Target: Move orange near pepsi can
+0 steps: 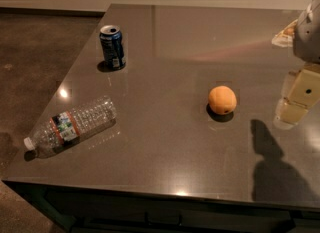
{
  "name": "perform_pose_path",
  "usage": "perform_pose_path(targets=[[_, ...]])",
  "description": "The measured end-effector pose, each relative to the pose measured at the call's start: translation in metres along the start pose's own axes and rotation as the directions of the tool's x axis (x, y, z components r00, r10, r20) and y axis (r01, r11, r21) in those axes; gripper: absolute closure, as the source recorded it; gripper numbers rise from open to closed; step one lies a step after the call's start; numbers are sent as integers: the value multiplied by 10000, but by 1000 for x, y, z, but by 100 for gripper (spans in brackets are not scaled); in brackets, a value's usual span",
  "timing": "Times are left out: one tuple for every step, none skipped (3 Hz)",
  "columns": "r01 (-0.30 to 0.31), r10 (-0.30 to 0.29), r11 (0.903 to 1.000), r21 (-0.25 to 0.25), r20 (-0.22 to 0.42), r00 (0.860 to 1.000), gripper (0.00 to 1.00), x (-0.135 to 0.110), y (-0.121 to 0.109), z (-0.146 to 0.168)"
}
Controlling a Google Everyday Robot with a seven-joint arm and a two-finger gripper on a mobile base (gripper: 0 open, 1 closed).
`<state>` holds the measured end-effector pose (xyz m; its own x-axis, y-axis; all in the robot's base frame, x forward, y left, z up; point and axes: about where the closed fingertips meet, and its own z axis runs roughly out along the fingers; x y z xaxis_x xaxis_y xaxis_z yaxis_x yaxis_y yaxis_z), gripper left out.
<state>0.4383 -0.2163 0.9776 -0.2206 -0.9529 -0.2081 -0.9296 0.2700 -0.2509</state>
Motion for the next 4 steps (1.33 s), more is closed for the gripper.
perform_pose_path(targets=[[0, 0, 10000, 2, 1, 10000, 0, 0, 0, 0], [-157, 158, 9998, -74, 181, 9997, 0, -6, -10, 14], [-361, 372, 9988, -336, 326, 9988, 0, -17, -25, 49], [-224, 241, 9990, -379, 460, 9986, 0, -26, -33, 84]])
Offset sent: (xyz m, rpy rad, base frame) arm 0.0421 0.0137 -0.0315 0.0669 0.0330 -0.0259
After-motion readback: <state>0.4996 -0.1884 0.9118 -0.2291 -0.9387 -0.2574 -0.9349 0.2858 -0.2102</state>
